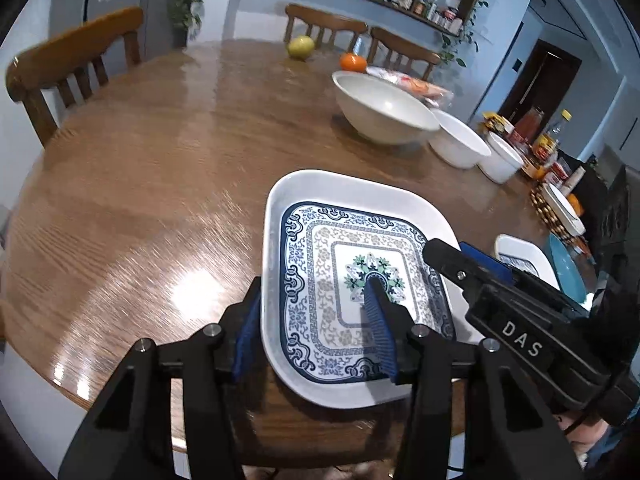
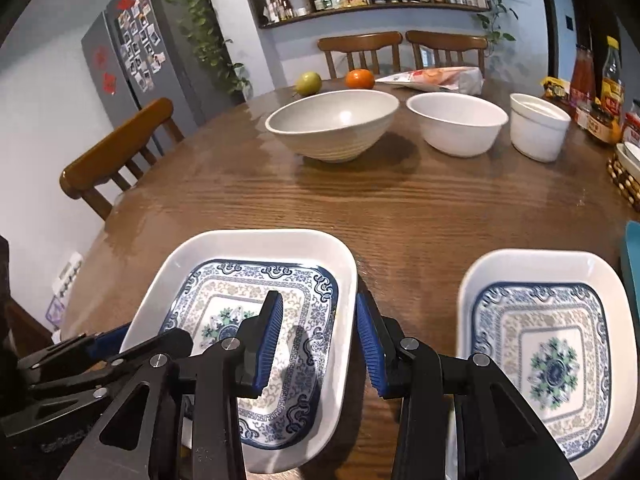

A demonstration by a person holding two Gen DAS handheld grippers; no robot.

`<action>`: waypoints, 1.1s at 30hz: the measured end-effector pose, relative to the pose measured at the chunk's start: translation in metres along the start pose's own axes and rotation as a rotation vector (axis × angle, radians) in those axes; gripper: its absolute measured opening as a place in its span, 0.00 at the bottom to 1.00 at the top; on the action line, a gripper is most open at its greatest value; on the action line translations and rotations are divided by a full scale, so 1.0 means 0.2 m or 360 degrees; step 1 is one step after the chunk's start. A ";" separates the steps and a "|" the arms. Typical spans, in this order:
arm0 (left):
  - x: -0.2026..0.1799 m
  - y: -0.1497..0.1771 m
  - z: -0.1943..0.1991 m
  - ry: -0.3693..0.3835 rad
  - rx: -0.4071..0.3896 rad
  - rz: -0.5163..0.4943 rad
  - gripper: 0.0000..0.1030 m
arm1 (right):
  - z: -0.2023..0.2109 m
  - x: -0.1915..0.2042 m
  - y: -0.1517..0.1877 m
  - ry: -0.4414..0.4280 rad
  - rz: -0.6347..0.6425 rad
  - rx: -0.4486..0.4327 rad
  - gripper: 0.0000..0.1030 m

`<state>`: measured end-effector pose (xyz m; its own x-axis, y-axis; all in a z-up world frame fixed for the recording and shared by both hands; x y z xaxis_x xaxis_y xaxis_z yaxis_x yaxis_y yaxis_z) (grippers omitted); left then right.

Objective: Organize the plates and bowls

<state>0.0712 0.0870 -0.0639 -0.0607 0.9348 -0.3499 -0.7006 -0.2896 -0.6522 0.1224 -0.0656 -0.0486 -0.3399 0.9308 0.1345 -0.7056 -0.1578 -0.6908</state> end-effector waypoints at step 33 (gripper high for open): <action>-0.17 -0.13 0.17 0.0002 -0.0213 -0.0053 0.76 | 0.36 -0.14 -0.12 0.0067 -0.0020 -0.0325 0.76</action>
<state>0.0679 0.0693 -0.0117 -0.0380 0.9441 -0.3274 -0.6010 -0.2834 -0.7473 0.1045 -0.1118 0.0149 -0.3026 0.9459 0.1170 -0.5674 -0.0801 -0.8195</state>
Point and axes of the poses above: each gripper's, at about its wrist camera, not at the fingertips, and z roughly against the way its jaws point, x to its left, y to its underside, the point moved 6 cm from there along -z, roughly the way its jaws point, and after that the axes turned 8 degrees about y, right-handed, at the moved point
